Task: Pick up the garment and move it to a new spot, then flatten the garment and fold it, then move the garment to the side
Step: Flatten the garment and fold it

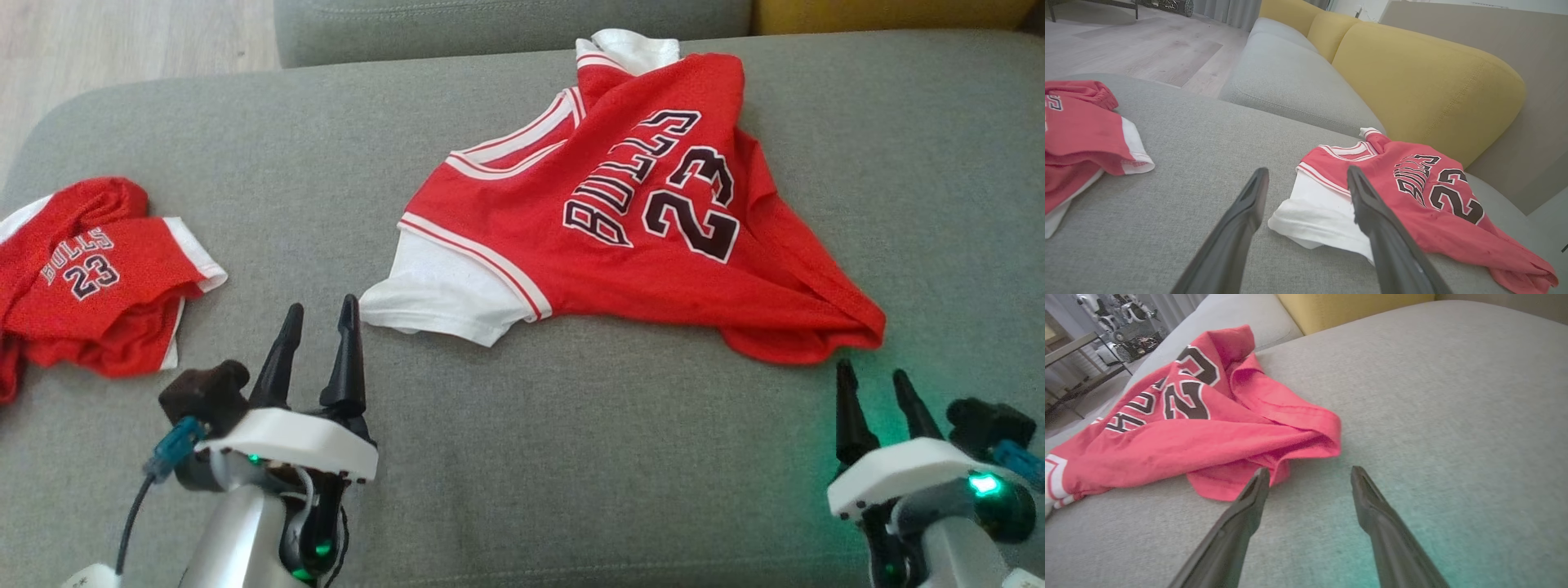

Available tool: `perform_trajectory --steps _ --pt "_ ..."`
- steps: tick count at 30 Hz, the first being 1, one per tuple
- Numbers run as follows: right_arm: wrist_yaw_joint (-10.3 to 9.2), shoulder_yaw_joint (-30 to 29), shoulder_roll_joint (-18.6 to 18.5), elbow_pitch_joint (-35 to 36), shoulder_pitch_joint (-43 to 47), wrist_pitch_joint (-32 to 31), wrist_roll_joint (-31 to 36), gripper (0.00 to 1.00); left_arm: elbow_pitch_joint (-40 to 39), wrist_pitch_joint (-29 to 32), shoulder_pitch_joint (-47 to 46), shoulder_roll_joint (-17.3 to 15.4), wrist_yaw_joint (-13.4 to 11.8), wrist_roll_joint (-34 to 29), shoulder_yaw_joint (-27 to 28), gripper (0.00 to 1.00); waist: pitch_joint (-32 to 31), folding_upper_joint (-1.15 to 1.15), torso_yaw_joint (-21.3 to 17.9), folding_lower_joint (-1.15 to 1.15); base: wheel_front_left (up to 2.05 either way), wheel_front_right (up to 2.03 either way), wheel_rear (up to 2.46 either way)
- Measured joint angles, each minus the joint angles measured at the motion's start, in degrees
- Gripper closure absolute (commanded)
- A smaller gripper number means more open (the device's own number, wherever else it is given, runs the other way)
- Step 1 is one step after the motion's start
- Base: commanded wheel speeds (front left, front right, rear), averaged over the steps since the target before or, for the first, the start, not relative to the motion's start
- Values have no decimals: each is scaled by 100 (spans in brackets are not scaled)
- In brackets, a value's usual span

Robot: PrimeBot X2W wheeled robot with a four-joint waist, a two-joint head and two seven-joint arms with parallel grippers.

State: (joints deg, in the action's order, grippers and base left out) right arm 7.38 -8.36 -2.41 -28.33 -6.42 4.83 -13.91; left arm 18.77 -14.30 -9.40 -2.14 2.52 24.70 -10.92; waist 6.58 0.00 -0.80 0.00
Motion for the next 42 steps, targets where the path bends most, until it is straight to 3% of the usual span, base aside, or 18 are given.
perform_trajectory --steps 7,17,18,19,29,38,42 --pt "0 207 -3 27 -23 -82 -234 0 -1 0 -10 1 0 0 -115 0 95 0 130 0 0 0 0" --pt "0 219 -5 -480 -481 -44 -492 0 9 0 -20 -1 7 0 -105 0 236 0 333 0 0 0 0" --pt "0 218 -7 -526 -505 -16 -511 58 10 0 -20 -1 7 -1 -107 0 246 0 344 0 0 0 0" --pt "0 211 -7 -576 -519 8 -512 100 10 0 -20 -1 7 -1 -107 0 253 0 353 0 0 0 0" --pt "0 -85 -5 -491 -426 79 -374 100 13 0 -20 -2 7 -1 11 0 206 0 139 0 0 0 0" --pt "0 97 -4 599 82 -114 62 100 12 0 -21 -1 2 1 0 0 147 0 -141 0 0 0 0" --pt "0 394 -7 1446 324 -121 657 100 15 0 -20 -1 1 18 -4 0 76 0 -210 0 0 0 0"
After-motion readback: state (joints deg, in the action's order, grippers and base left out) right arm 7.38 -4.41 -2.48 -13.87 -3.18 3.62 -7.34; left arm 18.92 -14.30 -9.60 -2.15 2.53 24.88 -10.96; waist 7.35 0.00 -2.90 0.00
